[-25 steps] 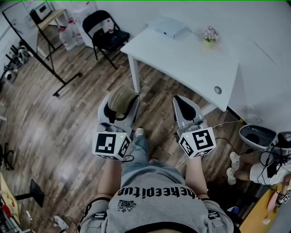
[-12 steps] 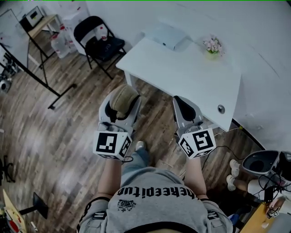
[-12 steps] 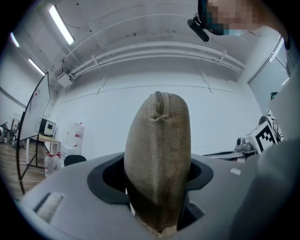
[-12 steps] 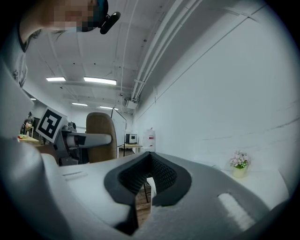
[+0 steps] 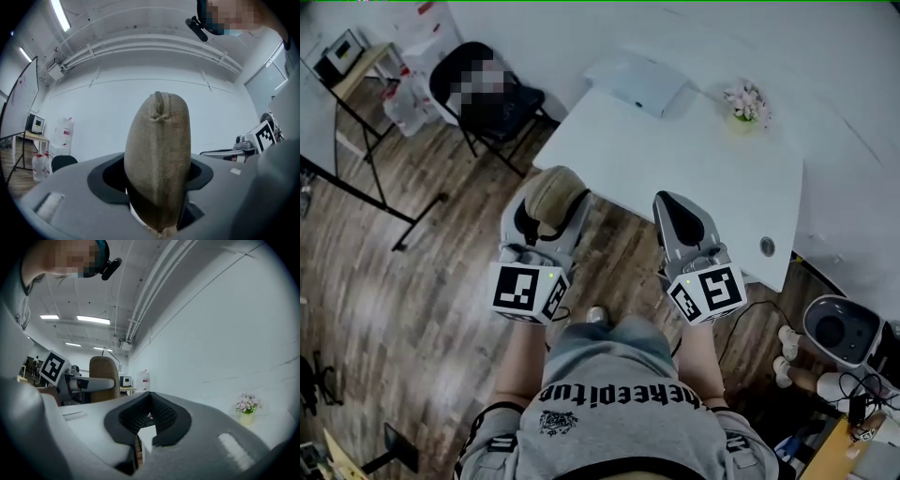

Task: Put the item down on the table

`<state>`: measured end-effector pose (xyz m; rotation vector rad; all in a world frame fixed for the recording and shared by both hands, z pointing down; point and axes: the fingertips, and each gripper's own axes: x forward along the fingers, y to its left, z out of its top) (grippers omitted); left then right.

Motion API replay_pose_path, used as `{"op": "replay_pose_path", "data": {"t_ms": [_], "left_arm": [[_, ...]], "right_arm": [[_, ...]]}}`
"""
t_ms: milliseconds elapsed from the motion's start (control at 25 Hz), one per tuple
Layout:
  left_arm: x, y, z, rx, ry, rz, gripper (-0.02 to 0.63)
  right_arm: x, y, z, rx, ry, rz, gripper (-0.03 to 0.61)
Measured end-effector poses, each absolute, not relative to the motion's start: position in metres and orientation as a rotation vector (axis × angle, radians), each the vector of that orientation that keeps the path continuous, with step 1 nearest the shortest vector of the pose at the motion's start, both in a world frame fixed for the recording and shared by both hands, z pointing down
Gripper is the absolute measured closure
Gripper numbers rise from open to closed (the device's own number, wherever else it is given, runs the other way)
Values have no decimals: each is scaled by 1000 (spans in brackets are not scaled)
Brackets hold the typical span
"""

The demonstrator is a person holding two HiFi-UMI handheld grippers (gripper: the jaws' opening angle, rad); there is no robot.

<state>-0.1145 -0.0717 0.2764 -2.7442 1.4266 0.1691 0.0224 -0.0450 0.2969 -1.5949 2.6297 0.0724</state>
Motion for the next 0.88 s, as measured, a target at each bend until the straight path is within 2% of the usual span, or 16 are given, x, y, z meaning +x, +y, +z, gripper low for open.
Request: {"op": "replay_pose_path", "data": {"t_ms": [880], "left_arm": [[-63,-248,330,-2838,1513,-69,302]], "right_arm": [[59,-226,325,-1516,2716,-79,577]]}}
